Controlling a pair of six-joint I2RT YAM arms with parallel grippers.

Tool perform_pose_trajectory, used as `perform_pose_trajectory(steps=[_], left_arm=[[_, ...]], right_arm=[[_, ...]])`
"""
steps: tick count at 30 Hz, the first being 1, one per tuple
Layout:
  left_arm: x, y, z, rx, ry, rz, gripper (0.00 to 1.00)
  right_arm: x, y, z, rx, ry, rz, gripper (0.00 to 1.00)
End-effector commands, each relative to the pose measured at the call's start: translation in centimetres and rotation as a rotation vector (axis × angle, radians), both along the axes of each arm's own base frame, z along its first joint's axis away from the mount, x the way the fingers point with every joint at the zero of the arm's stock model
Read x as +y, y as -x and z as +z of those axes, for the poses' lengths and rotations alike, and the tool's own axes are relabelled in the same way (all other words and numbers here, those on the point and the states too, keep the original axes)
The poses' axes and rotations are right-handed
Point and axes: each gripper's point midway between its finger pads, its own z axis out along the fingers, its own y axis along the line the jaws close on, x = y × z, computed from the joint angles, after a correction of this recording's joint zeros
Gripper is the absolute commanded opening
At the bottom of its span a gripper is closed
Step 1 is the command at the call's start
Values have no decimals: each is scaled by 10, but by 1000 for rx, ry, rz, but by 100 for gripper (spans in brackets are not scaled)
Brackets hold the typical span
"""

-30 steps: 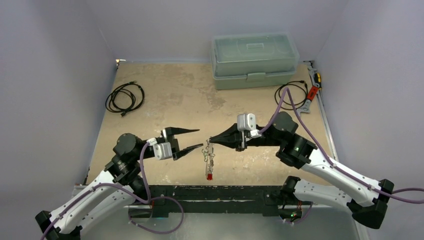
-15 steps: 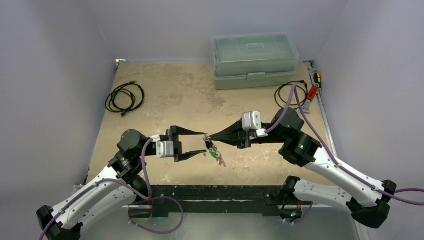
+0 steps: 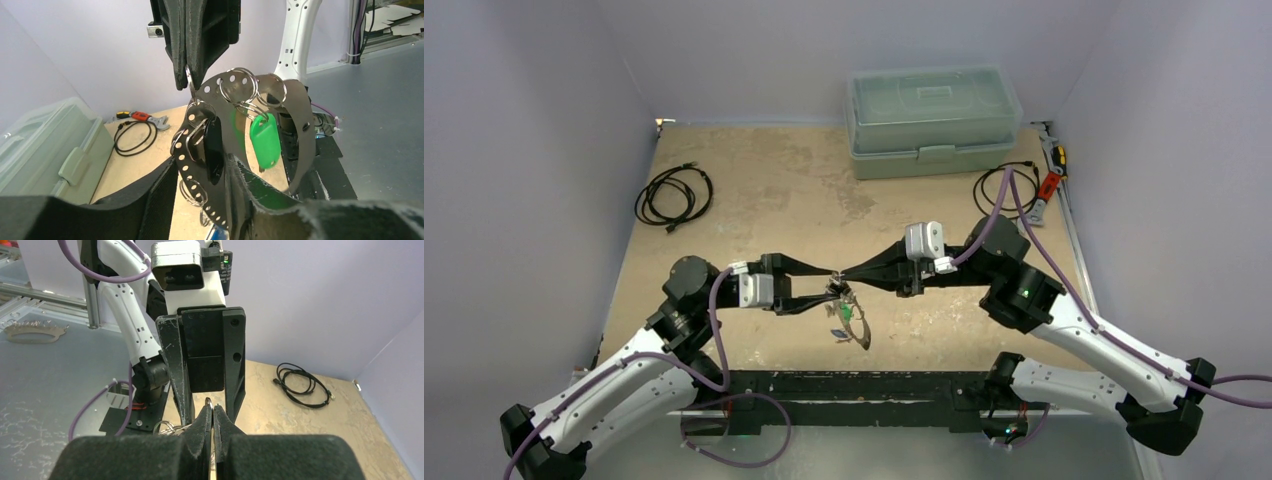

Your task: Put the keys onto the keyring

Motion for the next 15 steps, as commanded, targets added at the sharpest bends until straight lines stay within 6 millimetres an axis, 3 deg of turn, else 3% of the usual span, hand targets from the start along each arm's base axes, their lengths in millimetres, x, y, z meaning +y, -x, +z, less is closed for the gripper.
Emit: perform_pose_trajectory(steps=[1, 10, 12, 15], left_arm=[[0, 9, 19, -24, 41, -42, 34], [0, 7, 20, -21, 46, -34, 8], [0, 6, 19, -22, 43, -29, 11], [0, 4, 17, -26, 29, -14, 31]], right_arm=[[-4, 0, 35, -77, -107, -16, 0], [-2, -7, 28, -62, -99, -46, 0], [-2, -9, 27, -61, -102, -60, 0], [-4, -10, 28, -66, -113, -73, 0]])
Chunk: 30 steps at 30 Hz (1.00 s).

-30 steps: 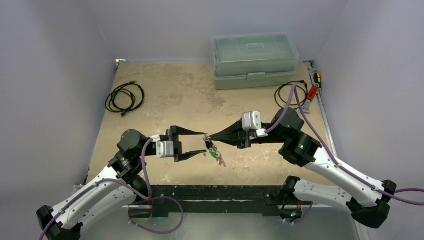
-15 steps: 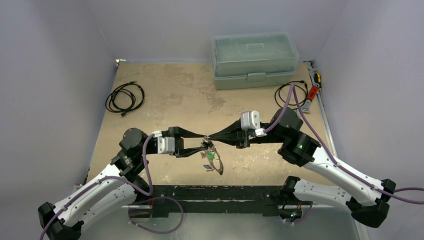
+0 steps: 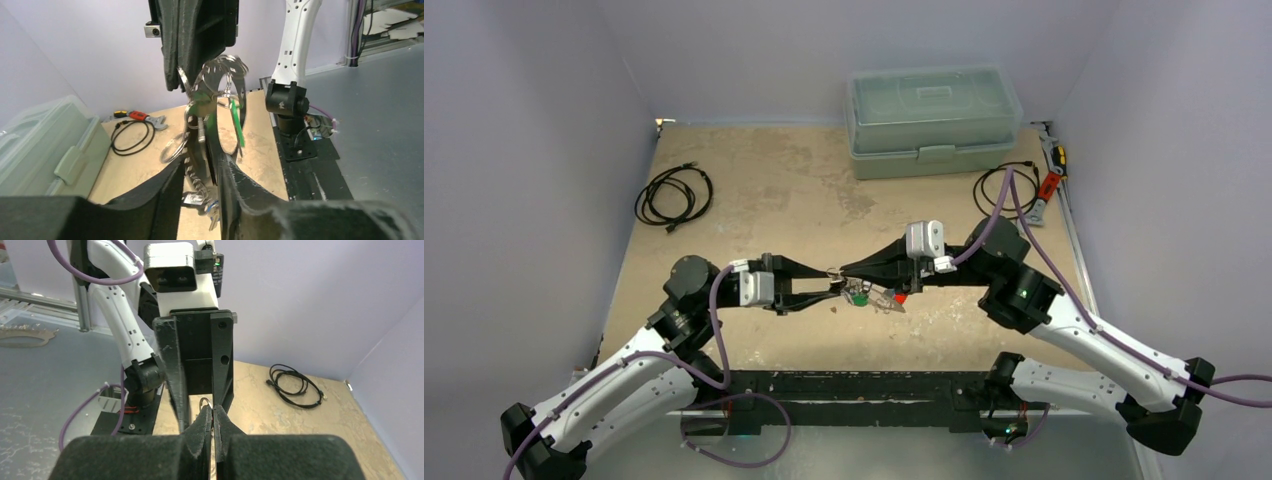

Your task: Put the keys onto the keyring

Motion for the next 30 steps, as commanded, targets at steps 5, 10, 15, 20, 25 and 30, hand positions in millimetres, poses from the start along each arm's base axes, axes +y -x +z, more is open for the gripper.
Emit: perform_pose_trajectory(steps=[5, 10, 15, 20, 25, 30], left_arm=[[6, 1, 18, -60, 21, 27, 52], [6, 1, 18, -56, 25, 27, 45], [4, 1, 19, -48, 23, 23, 42], [7, -6, 23, -47, 33, 70, 46], [16, -17, 31, -46, 66, 164, 51], [26, -30, 39, -33, 106, 268, 46]], right_arm=[[-7, -8, 29, -60, -103, -72, 0], [-10, -11, 33, -68, -114, -97, 0], [-11, -14, 33, -69, -119, -118, 0], [-13, -18, 34, -68, -128, -146, 0], [-17, -25, 34, -65, -136, -189, 0], [-18, -25, 34, -64, -137, -196, 0]])
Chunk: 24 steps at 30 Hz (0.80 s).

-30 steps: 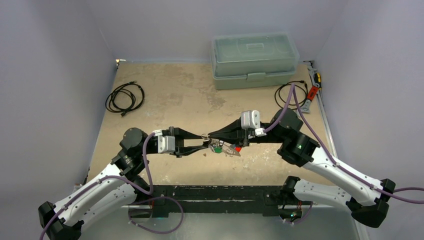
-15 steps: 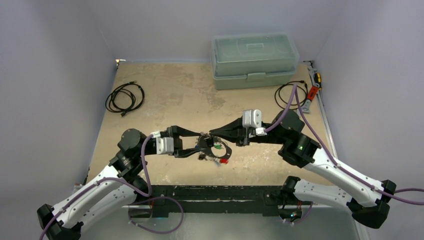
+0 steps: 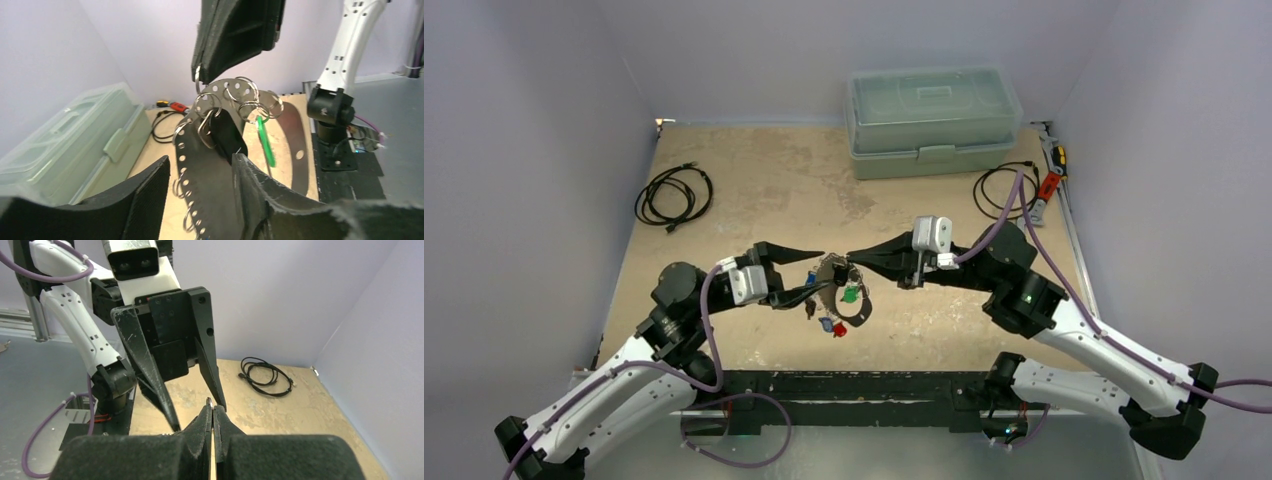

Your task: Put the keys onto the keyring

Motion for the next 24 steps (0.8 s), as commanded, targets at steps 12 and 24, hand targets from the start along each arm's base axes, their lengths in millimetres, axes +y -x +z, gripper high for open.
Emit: perform_pose_trajectory(steps=[12, 24], left_arm=[[-5, 2, 24, -3, 58, -32, 42], [-17, -1, 19, 79, 68, -76, 40]], right_arm=[[-9, -4, 33, -70, -105, -53, 0], [-1, 1, 27, -46, -105, 0, 0]])
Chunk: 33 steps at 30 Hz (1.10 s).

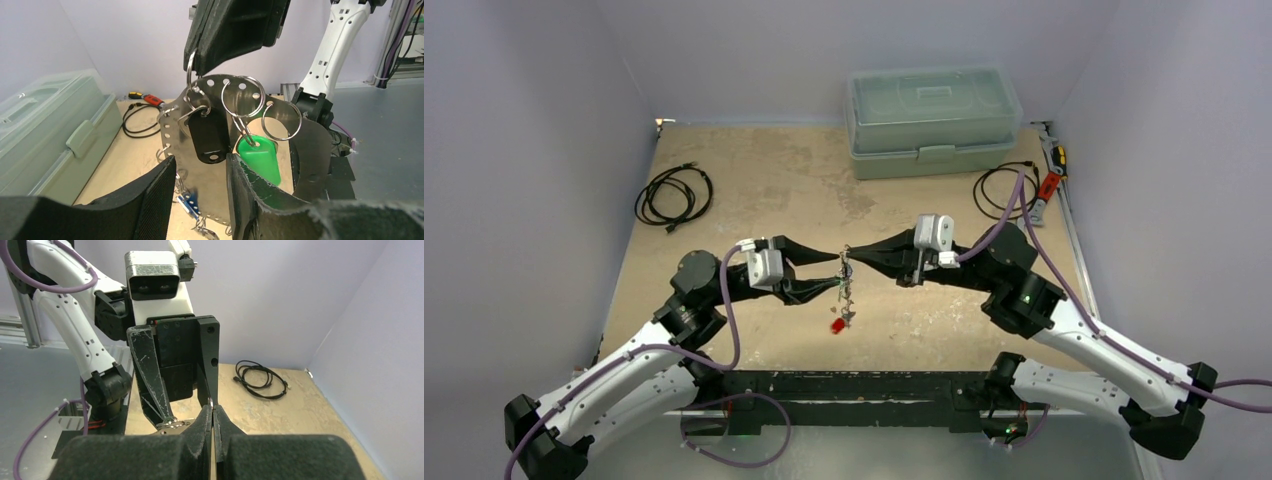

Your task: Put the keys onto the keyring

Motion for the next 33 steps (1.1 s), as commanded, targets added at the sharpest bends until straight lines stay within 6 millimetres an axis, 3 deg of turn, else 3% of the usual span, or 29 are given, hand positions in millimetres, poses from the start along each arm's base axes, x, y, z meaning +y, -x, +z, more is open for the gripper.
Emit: perform_pose_trajectory(steps=[1, 13, 19, 26, 33], left_arm=[[2, 7, 31, -43, 72, -22, 40], [1, 16, 33, -46, 86, -72, 40], [1, 16, 34, -48, 88, -72, 27], [1, 15, 31, -56, 76, -64, 0], [6, 11, 27, -73, 49, -19, 0]], right_arm=[[2, 6, 22, -41, -75, 32, 0], [5, 7, 18, -30, -74, 49, 0], [7, 8, 16, -24, -73, 61, 0], [7, 8, 13, -17, -68, 63, 0], [-2, 7, 7, -14, -62, 25, 0]])
